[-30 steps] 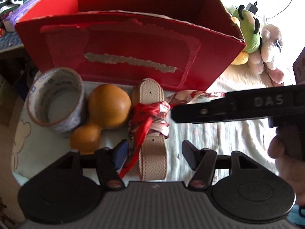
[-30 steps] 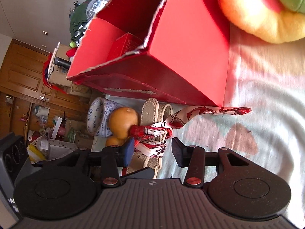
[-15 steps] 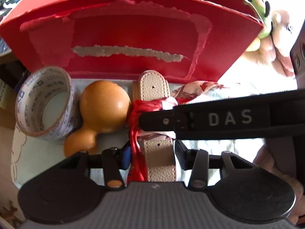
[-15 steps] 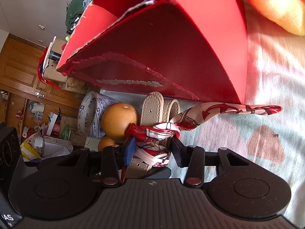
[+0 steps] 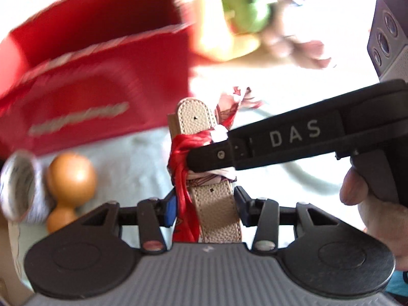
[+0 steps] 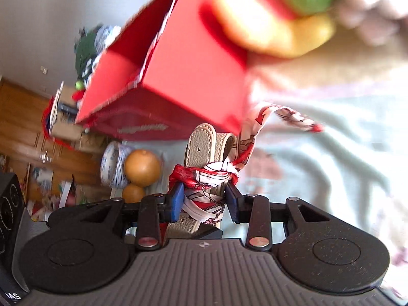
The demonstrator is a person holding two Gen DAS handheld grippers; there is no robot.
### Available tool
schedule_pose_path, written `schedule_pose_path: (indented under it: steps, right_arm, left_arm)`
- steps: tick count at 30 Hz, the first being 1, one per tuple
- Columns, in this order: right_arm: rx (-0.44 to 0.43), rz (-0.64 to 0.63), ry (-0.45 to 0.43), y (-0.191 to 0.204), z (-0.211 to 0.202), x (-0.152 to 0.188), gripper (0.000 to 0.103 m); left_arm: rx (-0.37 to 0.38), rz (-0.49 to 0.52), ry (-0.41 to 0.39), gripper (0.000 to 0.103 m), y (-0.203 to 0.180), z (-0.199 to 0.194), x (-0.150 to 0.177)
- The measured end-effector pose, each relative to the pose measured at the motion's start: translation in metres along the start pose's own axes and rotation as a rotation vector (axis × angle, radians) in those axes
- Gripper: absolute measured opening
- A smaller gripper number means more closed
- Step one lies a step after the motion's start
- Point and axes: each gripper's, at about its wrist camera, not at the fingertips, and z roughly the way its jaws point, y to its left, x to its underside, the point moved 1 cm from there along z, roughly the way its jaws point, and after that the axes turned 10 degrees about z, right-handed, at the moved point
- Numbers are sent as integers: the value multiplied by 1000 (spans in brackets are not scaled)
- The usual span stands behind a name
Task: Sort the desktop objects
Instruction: 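Close the right tool on the beige strap bundle at the ribbon knot, then lift the strap bundle with the right tool over the red box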
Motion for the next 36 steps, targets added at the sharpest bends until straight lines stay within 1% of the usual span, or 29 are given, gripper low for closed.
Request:
schedule_pose_path:
  steps: [6,10,12,15,17,20,22,24,27,30,33,36]
  right_arm:
    - [18,-21,-177,-5,-63,-4,38]
    - [6,-80,-293,16,-93,-16,37]
    - [-6,-116,-343,34,-102,-26,36]
    - [-15,-184,-402,62,-105,-41,35]
    - [-27,-212,-425,80,-104,-54,35]
    - [-51,-256,-446,107,-95,-68,35]
    - [-58,-280,-445,122,-83,-78,35]
    - [-58,-300,-430,134,-67,-88,35]
    - [-51,-304,-376,146,-36,-98,35]
    - [-18,-293,-302,150,1,-106,35]
    - [19,-263,-226,147,35,-110,35]
    - [50,-227,-160,144,63,-113,35]
  left_arm:
    - [44,99,-108,47,-39,-24,-34]
    - [31,155,-203,47,-45,-48,-63]
    - [22,166,-250,47,-39,-64,-76]
    - [11,174,-313,47,-20,-90,-92]
    - [-9,184,-344,47,-5,-104,-102]
    - [-61,198,-379,47,20,-119,-112]
    - [-91,199,-391,47,40,-123,-117]
    - [-101,180,-385,47,62,-122,-121]
    - [-109,152,-357,47,93,-110,-120]
    - [-105,128,-294,47,120,-91,-110]
    - [-102,115,-215,47,138,-64,-100]
    - [-81,98,-139,47,155,-38,-96]
